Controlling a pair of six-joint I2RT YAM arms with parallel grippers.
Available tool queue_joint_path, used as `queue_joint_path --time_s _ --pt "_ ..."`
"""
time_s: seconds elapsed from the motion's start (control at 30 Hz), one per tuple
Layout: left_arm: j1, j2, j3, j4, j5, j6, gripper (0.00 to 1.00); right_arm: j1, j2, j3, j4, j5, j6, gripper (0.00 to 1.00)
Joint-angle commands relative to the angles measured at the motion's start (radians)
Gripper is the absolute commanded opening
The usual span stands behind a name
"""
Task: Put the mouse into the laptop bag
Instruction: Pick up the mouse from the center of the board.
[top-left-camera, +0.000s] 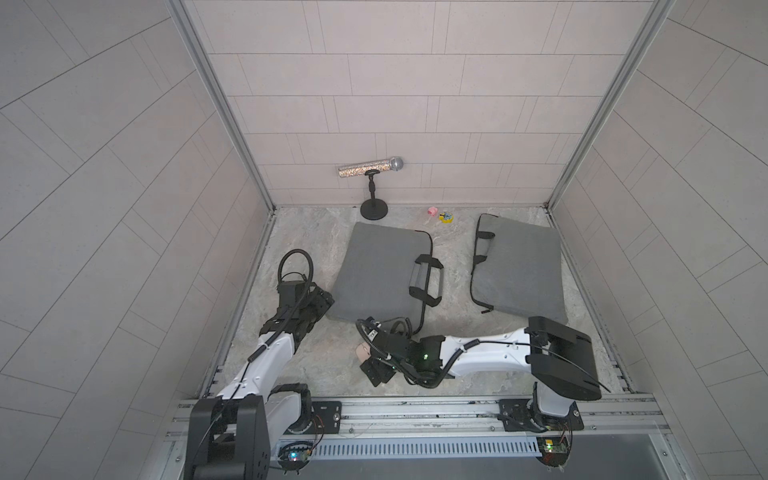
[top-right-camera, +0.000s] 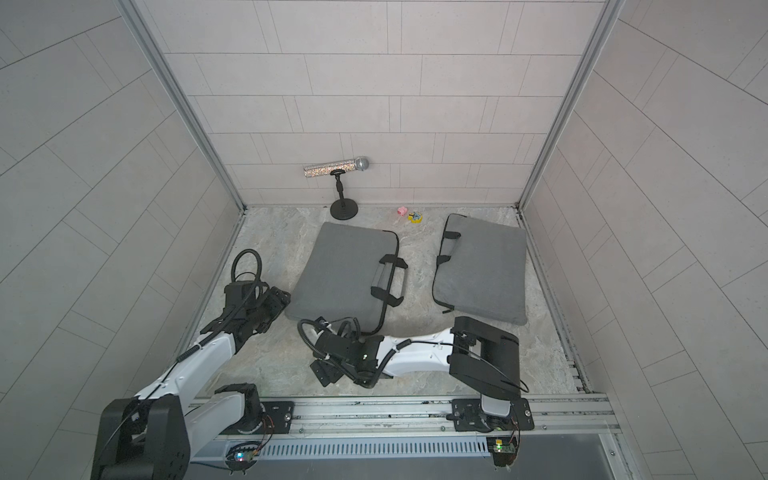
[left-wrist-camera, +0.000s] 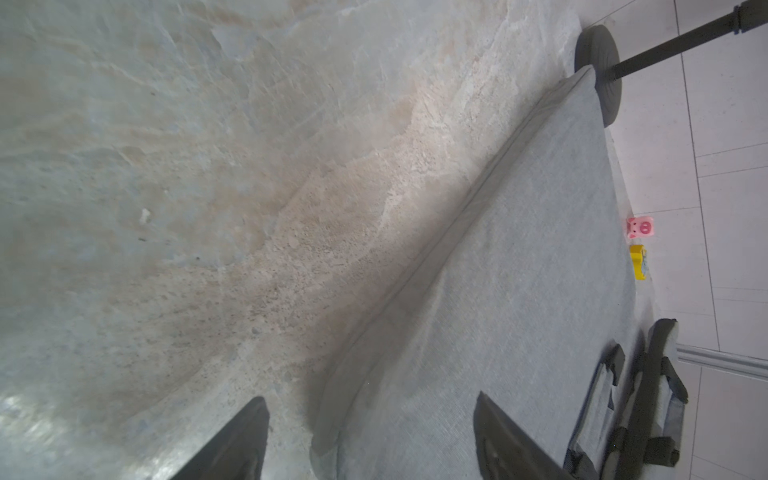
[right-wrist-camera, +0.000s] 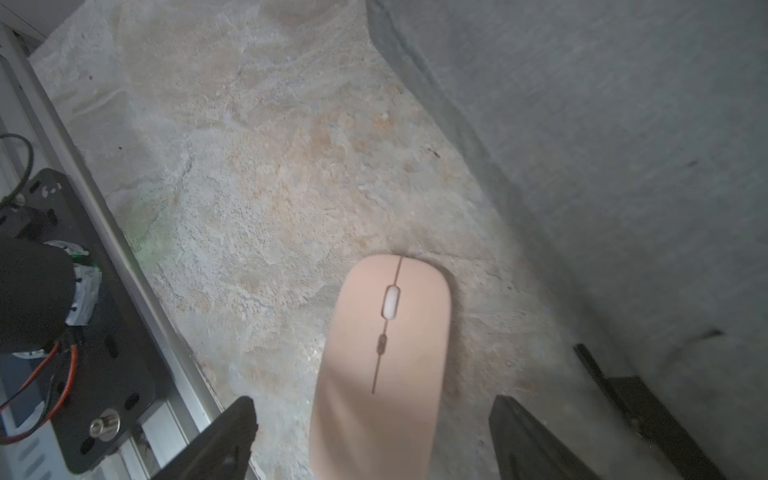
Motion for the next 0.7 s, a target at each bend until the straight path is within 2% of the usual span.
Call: queue_joint_path --time_s 0.0,0.23,0.4,0.5,0.67 --pt "0.007 -0.023 0.054 -0.073 0.023 0.060 0.82 0.015 0.058 0.051 -0.144 0.124 0.016 0.91" --pt "0.006 -0.071 0.059 -0.110 0.051 0.066 0.84 0.065 0.141 0.124 -0.239 0.209 0.035 0.89" --pt "0.008 -0.090 0.048 -0.114 0.080 0.052 0.84 0.072 0.181 0.157 -0.270 0.231 0.048 0.77" --pt "0.007 -0.105 0.049 -0.132 0.095 0.048 0.84 0.072 0.189 0.163 -0.270 0.227 0.052 0.73" --pt "0.007 -0.129 0.044 -0.141 0.092 0.047 0.84 0.067 0.210 0.162 -0.226 0.166 0.043 0.74"
